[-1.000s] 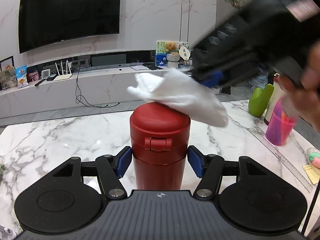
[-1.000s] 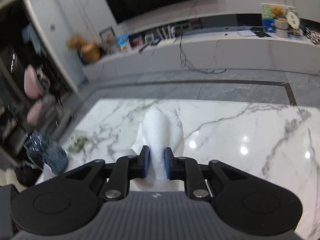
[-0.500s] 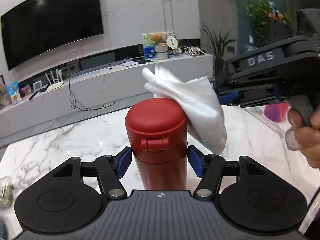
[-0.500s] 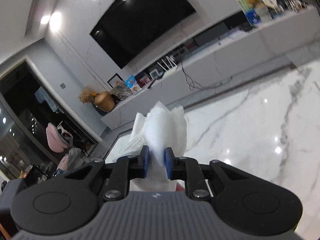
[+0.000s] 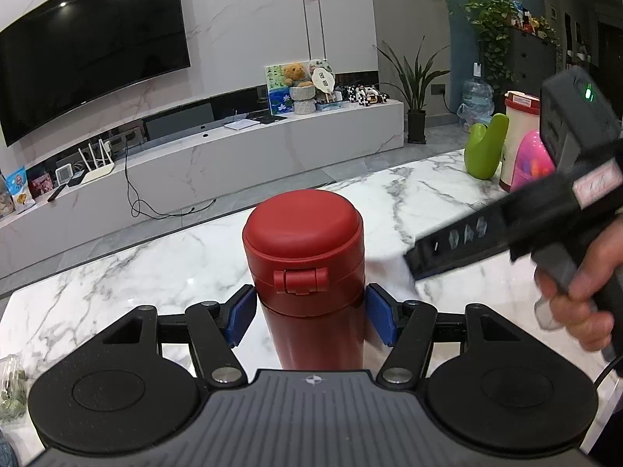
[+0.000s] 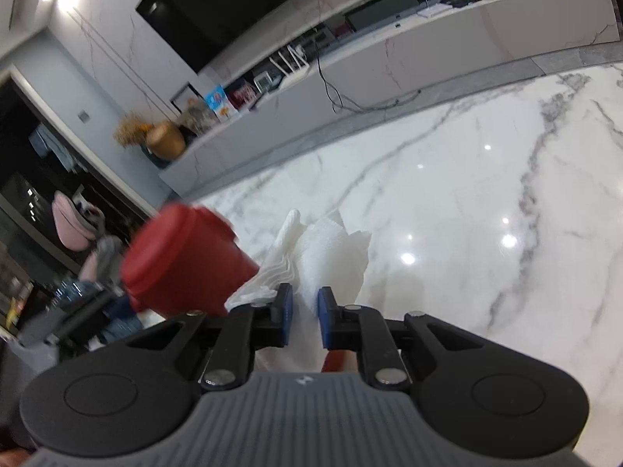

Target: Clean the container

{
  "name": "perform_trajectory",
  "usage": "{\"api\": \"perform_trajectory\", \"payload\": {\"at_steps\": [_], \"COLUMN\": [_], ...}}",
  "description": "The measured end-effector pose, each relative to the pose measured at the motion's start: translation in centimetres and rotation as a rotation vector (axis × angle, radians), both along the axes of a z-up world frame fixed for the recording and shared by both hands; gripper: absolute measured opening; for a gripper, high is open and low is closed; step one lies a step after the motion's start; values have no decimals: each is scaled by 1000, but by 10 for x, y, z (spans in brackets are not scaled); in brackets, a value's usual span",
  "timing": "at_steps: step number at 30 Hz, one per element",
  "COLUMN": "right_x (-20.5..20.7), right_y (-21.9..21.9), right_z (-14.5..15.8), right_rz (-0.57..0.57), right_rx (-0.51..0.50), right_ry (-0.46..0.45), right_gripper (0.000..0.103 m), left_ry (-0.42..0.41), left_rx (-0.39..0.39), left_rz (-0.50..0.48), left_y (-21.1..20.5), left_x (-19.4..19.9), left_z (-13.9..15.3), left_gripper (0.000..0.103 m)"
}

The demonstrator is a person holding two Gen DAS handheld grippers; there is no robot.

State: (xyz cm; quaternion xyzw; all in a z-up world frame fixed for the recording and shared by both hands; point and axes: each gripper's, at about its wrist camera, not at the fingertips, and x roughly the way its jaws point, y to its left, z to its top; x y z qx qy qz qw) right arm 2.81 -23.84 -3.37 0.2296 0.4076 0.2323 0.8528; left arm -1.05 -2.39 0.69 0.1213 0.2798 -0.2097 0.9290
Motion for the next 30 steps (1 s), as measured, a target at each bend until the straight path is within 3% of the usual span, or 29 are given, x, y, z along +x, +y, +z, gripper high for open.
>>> {"api": "perform_trajectory", "payload": {"at_steps": [11, 22, 24, 28, 30], "right_x": [2, 8, 9, 6, 3], "right_y": [16, 15, 16, 18, 18], "right_z": [-30, -40, -37, -34, -33], "right_rz": [45, 13, -2, -29, -41], "right_rx": [-157, -150, -142, -155, -149], "right_ry": [40, 50, 54, 54, 60], "right_gripper": [15, 20, 22, 41, 41], "left_ry": [-14, 1, 10, 35, 36], "left_rx": [15, -14, -31, -83, -101], "left_rz": [-5, 19, 29, 56, 69], "left_y": [-6, -2, 0, 6, 10], "left_x": [2, 3, 4, 8, 10], "left_z": [1, 3, 4, 7, 8], "left_gripper": [59, 60, 60, 68, 68]}}
